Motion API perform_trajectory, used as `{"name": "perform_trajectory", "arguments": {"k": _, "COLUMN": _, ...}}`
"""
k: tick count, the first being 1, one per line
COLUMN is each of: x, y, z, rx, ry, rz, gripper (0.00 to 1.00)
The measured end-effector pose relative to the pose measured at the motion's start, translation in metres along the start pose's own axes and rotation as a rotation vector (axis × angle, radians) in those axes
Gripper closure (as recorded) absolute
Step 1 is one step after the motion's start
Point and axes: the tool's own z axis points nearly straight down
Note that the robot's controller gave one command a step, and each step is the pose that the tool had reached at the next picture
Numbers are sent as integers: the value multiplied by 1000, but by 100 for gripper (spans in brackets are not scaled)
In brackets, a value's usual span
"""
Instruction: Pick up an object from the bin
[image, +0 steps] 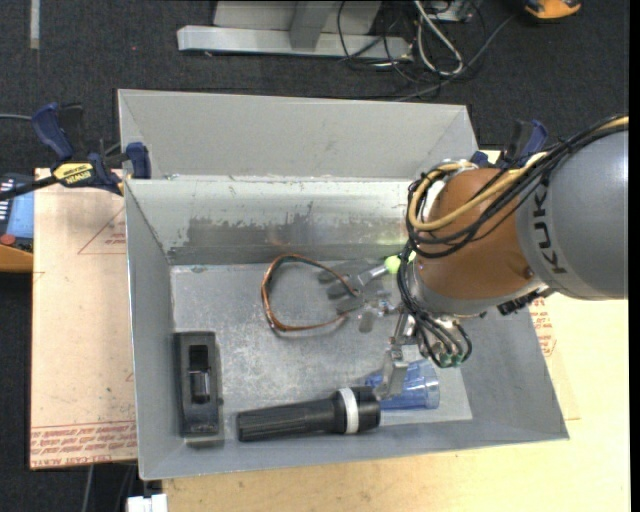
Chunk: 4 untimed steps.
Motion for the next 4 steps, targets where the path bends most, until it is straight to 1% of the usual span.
{"name": "perform_trajectory", "arguments": {"k": 1, "x": 0, "y": 0, "z": 0, "rx": 0, "ry": 0, "rz": 0, "gripper": 0}}
{"name": "perform_trajectory", "arguments": {"k": 2, "x": 19, "y": 18, "z": 59, "rx": 0, "ry": 5, "rz": -87, "gripper": 0}}
{"name": "perform_trajectory", "arguments": {"k": 3, "x": 32, "y": 10, "z": 50, "rx": 0, "ry": -12, "rz": -1, "gripper": 0}}
{"name": "perform_trajectory", "arguments": {"k": 4, "x": 27, "y": 55, "z": 66, "rx": 1, "ry": 1, "rz": -72, "gripper": 0}}
